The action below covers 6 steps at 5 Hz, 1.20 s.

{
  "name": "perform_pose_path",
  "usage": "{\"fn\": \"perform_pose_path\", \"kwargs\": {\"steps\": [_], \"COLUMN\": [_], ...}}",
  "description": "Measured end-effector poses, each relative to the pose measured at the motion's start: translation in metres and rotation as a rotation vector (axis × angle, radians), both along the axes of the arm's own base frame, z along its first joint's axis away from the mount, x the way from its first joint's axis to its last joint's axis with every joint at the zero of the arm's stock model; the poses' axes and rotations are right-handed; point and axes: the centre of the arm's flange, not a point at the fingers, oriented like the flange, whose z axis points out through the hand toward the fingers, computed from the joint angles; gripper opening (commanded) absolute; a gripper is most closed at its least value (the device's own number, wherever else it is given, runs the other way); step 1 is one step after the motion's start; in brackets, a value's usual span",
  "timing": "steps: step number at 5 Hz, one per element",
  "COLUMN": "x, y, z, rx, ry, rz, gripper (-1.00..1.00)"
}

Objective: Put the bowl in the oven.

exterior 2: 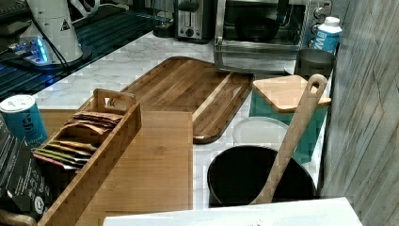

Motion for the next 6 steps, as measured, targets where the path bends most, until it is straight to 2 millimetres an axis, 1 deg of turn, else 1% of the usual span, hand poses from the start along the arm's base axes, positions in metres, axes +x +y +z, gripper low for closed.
{"fn": "perform_pose_path", "kwargs": {"steps": [6], "x": [-0.0017], "y": [0.0002], "z": [-0.0026], "rx": [0.001], "ry": [0.015], "rz": [0.007], "gripper": [1.0]}}
